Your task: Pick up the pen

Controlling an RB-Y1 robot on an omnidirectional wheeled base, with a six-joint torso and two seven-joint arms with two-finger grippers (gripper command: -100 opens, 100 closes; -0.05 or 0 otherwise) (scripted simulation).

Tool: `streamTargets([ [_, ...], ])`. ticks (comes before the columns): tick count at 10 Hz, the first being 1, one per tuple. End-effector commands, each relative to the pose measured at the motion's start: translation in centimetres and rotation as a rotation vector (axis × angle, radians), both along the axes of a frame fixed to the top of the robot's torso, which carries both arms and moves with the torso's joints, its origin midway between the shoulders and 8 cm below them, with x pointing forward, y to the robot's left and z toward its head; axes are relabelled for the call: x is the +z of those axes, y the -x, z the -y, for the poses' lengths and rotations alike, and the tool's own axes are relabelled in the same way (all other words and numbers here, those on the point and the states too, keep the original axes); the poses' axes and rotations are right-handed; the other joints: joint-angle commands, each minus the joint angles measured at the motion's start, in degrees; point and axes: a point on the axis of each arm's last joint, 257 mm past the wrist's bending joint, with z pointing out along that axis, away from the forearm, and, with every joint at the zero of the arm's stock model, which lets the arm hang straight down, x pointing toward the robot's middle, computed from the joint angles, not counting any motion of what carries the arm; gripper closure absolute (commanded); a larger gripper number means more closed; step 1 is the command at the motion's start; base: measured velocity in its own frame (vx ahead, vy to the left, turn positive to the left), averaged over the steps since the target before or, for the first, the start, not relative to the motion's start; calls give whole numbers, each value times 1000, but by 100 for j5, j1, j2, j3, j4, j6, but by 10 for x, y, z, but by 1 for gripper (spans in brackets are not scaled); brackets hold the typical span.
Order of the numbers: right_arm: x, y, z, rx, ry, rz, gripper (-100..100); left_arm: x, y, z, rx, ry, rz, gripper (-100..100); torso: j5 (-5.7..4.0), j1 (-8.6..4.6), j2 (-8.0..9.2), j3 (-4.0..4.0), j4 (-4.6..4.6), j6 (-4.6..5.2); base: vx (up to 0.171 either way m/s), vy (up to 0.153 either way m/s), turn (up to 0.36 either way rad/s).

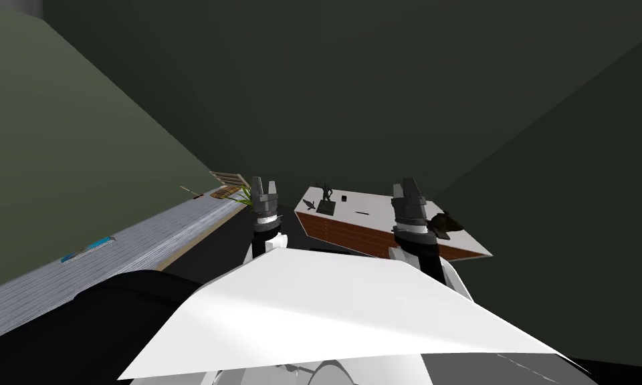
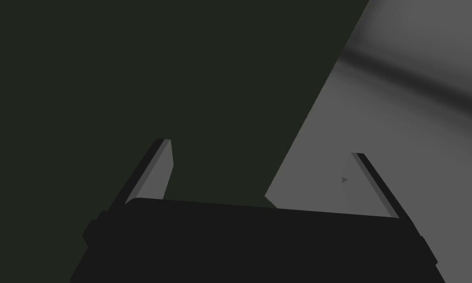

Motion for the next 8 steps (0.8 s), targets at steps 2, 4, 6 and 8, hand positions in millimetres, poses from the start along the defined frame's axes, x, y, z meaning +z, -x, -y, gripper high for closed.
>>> streamTargets([
  [2,-26,1,4,-42,104,-85,-100,0,0,0,0,0,0,0,0,0,4,2,1,0,-26,-18,256],
  [4,-54,3,9,-82,184,-168,-100,0,0,0,0,0,0,0,0,0,11,7,3,1,-52,-8,269],
  [6,-90,9,16,-121,267,-267,-100,0,0,0,0,0,0,0,1,5,22,13,5,1,-77,-5,307],
  [8,-110,13,20,-139,309,-323,-100,0,0,0,0,0,0,0,0,0,21,13,6,4,-63,-5,240],
])
